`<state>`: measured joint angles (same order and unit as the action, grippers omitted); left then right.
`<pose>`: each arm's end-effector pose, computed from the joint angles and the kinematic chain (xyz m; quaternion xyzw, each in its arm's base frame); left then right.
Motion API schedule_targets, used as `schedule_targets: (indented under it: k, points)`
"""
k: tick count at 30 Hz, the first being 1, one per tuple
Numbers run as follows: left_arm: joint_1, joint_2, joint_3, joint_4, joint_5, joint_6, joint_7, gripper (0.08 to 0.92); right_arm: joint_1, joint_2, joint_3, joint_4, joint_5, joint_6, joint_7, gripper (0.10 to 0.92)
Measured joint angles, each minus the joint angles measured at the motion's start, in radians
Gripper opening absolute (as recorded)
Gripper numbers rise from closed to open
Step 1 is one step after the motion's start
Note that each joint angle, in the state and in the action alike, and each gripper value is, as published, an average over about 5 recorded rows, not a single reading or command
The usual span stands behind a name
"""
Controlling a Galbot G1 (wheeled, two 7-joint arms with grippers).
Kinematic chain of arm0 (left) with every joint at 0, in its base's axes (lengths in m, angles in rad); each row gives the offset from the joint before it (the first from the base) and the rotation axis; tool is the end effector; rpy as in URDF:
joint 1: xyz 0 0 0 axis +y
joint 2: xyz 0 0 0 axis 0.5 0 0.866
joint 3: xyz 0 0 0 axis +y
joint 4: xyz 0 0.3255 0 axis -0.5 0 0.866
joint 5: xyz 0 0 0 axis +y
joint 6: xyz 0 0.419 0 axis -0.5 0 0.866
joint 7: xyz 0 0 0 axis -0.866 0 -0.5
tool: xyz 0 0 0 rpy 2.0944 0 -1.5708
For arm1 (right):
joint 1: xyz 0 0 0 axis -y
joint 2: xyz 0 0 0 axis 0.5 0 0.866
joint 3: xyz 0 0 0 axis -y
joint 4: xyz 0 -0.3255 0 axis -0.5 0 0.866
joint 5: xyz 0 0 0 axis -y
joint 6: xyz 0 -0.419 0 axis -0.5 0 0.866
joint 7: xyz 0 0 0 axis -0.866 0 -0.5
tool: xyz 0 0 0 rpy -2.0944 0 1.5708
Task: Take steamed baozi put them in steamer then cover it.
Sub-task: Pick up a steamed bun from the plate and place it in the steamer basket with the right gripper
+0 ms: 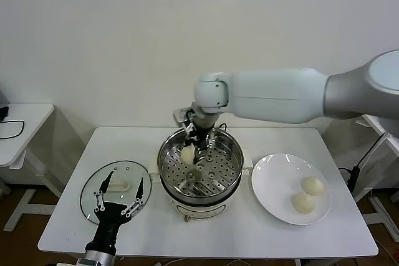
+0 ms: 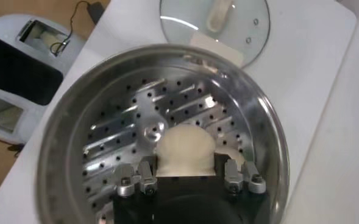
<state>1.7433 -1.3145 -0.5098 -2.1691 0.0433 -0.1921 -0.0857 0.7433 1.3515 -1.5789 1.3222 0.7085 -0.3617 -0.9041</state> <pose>0.2093 0.0181 -0.2893 0.0522 0.9913 0.1086 0.0521 0.5275 0.2484 -0.0932 0.6214 -0.4424 0.5806 0.2847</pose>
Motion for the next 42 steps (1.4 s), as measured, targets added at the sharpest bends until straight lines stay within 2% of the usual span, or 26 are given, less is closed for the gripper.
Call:
schedule_targets:
  k: [17,20,25,28,35,42]
  points:
    - [-0.004,-0.002,-0.002,0.008,0.000,-0.001,-0.002,0.823,-0.080,0.072,-0.002,-0.049,-0.009,-0.016,0.037,0.641]
    - [-0.003,-0.002,-0.003,0.008,0.000,-0.001,-0.002,0.823,-0.089,0.075,0.000,-0.051,-0.010,-0.016,0.039,0.671]
    - [-0.003,-0.002,-0.005,0.010,-0.001,0.000,-0.002,0.823,-0.093,0.073,0.007,-0.048,-0.013,-0.017,0.040,0.789]
    - [-0.002,-0.001,-0.006,0.010,-0.001,0.000,-0.003,0.823,-0.087,0.063,0.014,-0.039,-0.017,-0.017,0.037,0.818]
    - [-0.001,-0.001,-0.006,0.009,-0.001,0.002,-0.003,0.823,-0.049,-0.012,0.042,0.027,-0.041,-0.010,0.012,0.823]
    - [-0.002,-0.001,-0.001,0.005,0.000,0.005,-0.003,0.823,0.001,-0.189,0.106,0.088,-0.111,0.039,-0.086,0.823]
